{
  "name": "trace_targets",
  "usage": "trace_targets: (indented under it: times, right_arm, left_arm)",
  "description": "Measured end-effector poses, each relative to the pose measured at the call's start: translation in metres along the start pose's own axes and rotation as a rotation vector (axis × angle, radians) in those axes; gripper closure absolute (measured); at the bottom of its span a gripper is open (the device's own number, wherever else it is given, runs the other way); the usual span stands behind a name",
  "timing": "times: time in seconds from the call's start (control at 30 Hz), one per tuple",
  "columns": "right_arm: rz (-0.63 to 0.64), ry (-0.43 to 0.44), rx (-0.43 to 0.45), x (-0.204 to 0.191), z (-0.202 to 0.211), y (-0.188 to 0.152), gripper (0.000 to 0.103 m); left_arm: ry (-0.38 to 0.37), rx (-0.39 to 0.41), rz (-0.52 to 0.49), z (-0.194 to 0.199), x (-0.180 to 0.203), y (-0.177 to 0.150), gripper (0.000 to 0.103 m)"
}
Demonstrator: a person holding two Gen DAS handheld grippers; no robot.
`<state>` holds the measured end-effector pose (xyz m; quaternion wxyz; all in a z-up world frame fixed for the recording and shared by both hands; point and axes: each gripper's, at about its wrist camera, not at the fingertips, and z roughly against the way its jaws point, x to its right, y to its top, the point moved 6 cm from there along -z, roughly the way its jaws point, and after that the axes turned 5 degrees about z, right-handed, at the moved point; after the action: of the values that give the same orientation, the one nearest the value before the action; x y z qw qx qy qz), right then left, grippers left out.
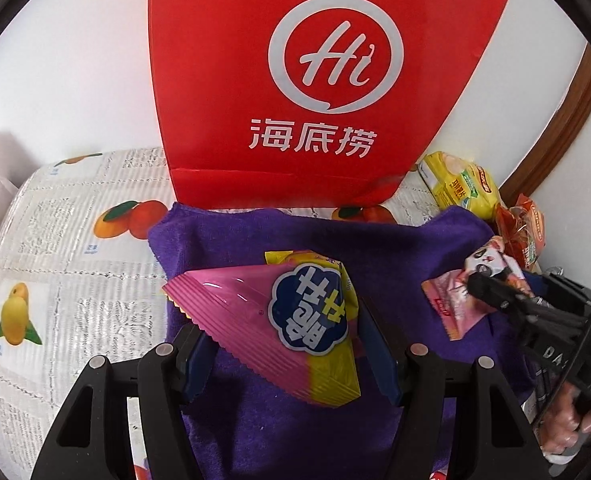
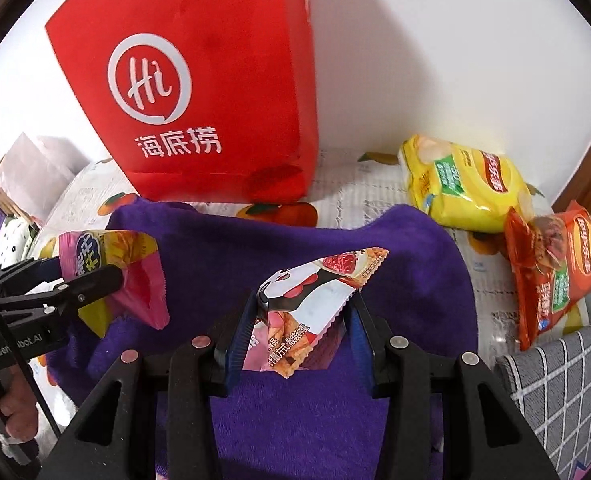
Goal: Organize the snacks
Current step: 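Lower the panda packet onto the purple towel and open the right tool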
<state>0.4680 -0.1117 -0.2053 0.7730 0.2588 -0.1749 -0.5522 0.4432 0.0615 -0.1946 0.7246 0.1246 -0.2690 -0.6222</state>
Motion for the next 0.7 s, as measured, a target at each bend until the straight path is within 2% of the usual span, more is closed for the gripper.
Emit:
trace_targets:
  times: [0.17, 0.23, 0.3, 0.37, 0.53, 0.6, 0.7]
  right_arm:
    - [0.011, 0.006, 0.008, -0.003, -0.003, 0.0, 0.057]
    - [0.023, 0.003, -0.004, -0.005, -0.005, -0.001, 0.054]
    - [0.03, 0.001, -0.021, -0.004, -0.006, -0.002, 0.045]
    - [0.034, -0.009, -0.037, -0.003, -0.006, -0.004, 0.04]
    - [0.034, -0.027, -0.054, 0.004, 0.002, -0.004, 0.037]
    - [0.023, -0.02, -0.047, 0.005, 0.008, -0.002, 0.032]
    - [0.015, -0.018, -0.018, 0.005, 0.02, 0.001, 0.032]
  left_arm:
    - [0.002, 0.007, 0.021, -0.003, -0.005, 0.002, 0.039]
    - [0.006, 0.0, 0.025, -0.005, -0.006, 0.001, 0.039]
    - [0.008, -0.004, 0.024, -0.007, -0.006, 0.0, 0.039]
    - [0.012, -0.006, 0.02, -0.009, -0.005, 0.0, 0.038]
    - [0.011, -0.024, 0.022, -0.013, -0.006, -0.001, 0.038]
    - [0.005, -0.033, 0.024, -0.014, -0.006, -0.001, 0.038]
    - [-0.005, -0.044, 0.023, -0.015, -0.004, -0.002, 0.037]
